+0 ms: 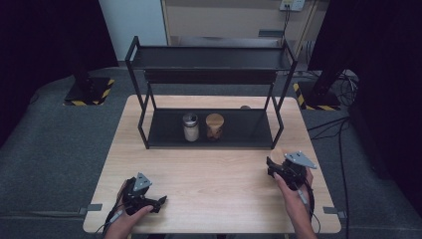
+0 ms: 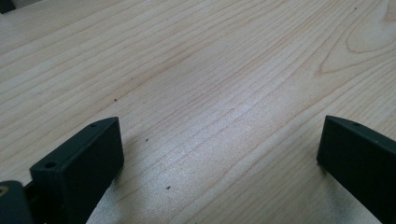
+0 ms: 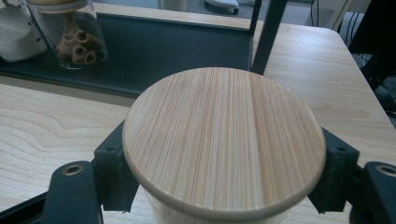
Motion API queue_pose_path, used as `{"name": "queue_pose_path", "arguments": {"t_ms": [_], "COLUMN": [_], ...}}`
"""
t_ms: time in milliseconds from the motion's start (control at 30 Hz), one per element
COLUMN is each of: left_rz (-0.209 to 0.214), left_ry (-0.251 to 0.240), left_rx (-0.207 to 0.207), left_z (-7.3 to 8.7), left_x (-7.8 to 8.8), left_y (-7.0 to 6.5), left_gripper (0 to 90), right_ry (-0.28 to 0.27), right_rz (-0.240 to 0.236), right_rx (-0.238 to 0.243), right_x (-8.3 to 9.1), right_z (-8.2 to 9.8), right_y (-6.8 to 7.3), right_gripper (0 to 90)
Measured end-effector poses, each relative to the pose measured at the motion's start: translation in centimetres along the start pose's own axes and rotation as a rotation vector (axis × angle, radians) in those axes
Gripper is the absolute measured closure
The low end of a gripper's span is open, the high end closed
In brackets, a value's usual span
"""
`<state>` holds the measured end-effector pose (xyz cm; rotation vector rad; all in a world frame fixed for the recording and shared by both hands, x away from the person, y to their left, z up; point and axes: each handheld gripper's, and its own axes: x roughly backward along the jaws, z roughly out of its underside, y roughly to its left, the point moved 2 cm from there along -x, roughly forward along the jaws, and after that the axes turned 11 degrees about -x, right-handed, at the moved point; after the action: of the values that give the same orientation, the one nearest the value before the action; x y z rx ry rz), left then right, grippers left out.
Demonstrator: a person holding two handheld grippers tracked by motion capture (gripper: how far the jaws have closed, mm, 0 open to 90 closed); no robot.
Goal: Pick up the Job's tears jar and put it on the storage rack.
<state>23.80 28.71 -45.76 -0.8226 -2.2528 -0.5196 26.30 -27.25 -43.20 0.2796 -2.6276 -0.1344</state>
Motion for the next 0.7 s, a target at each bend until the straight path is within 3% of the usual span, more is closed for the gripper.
{"name": "queue_pose_path", "arguments": {"t_ms": [700], "left_rz": [-0.001], "left_ry": [-0.001], "left_rx": [0.000], "left_z": [0.0], "left_x": [0.0], "left_y": [0.0], "left_gripper": [0.0], "right_ry": [0.017], "right_rz": [-0.047], "right_rx": [0.033], "right_x": [-0.6], "right_z": [-1.1], "right_y": [1.8], "right_gripper": [26.1]}}
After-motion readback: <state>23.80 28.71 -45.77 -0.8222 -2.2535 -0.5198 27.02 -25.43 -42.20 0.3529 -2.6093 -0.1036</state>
